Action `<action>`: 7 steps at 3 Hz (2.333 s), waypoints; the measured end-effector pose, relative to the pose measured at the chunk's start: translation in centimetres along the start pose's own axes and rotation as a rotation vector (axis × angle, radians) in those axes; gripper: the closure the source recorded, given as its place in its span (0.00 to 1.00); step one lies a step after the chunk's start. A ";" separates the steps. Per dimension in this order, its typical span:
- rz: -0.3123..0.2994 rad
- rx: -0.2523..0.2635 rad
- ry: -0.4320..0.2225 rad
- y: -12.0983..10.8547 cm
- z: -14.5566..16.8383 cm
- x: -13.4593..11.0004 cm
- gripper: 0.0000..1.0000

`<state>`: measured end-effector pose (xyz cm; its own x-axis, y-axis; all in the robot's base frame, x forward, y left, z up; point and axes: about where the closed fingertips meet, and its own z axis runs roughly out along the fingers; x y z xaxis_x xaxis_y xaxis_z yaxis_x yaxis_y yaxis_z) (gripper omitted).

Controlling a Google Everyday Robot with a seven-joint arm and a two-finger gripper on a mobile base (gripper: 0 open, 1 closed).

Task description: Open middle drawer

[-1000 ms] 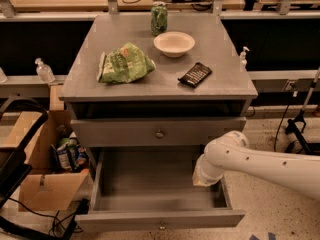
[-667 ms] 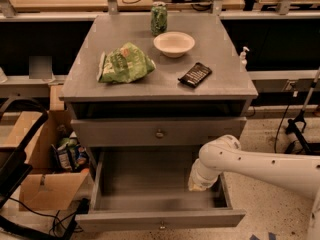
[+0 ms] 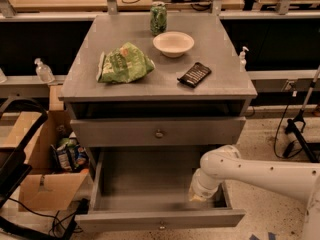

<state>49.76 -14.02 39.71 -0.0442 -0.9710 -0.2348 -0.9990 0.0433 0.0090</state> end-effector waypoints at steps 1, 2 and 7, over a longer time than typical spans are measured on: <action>0.009 -0.039 0.000 3.1 0.9 0.1 1.00; 0.020 -0.076 0.000 5.2 1.6 0.1 1.00; 0.020 -0.079 0.000 5.3 1.5 0.0 0.24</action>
Offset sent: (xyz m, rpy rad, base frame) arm -0.1336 0.0115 -0.0344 0.0056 0.1991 -0.0036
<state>44.42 -13.48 38.28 -0.0644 -0.9701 -0.2342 -0.9949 0.0441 0.0908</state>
